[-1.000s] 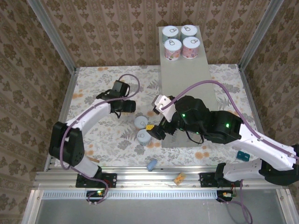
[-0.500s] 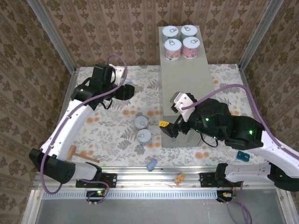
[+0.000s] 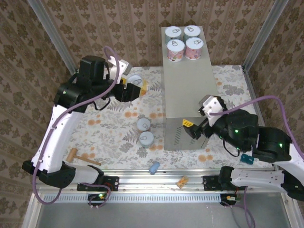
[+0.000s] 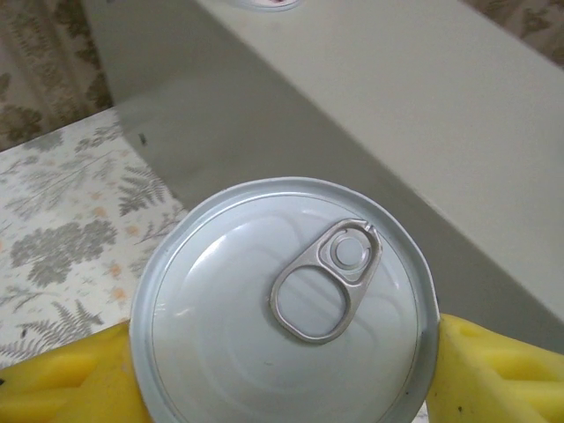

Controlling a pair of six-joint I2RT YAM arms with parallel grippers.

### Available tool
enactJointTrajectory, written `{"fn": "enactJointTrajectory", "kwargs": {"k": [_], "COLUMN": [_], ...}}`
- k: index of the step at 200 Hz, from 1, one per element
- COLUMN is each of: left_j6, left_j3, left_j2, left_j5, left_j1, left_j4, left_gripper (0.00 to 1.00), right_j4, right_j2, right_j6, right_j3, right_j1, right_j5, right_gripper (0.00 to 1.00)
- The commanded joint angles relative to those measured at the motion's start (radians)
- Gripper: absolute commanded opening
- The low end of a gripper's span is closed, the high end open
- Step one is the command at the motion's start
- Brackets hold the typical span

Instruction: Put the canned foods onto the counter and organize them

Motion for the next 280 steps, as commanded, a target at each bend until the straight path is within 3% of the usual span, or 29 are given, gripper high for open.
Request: {"fn": "enactJointTrajectory", "kwargs": {"k": [1, 75, 158, 280], "left_j6": [0.034, 0.047, 0.112, 0.121], "left_j3": [0.079, 0.289, 0.555, 0.768], "left_j2": [0.021, 0.152, 0.374, 0.576], "left_j5": [0.073, 0.072, -0.073, -0.089], "left_j1": [-0.034, -0.156, -0.297, -0.368], "left_j4": [0.002, -0.067, -0.225, -0.255], "left_gripper": [0.62, 0.62, 0.62, 0.7], "right_j4": [-0.06, -0.097, -0.129, -0.108], "right_j2": [-0.041, -0.113, -0.162, -0.2], "right_j6": [0.037, 0.079, 0.085, 0.066], "right_j3": [-0.027, -0.068, -0.083, -0.109], "right_j1": [0.008, 0.008, 0.008, 0.008], "right_j5": [0.078, 0.101, 0.103, 0.1], "right_gripper": [1.0, 1.0, 1.0, 1.0]}}
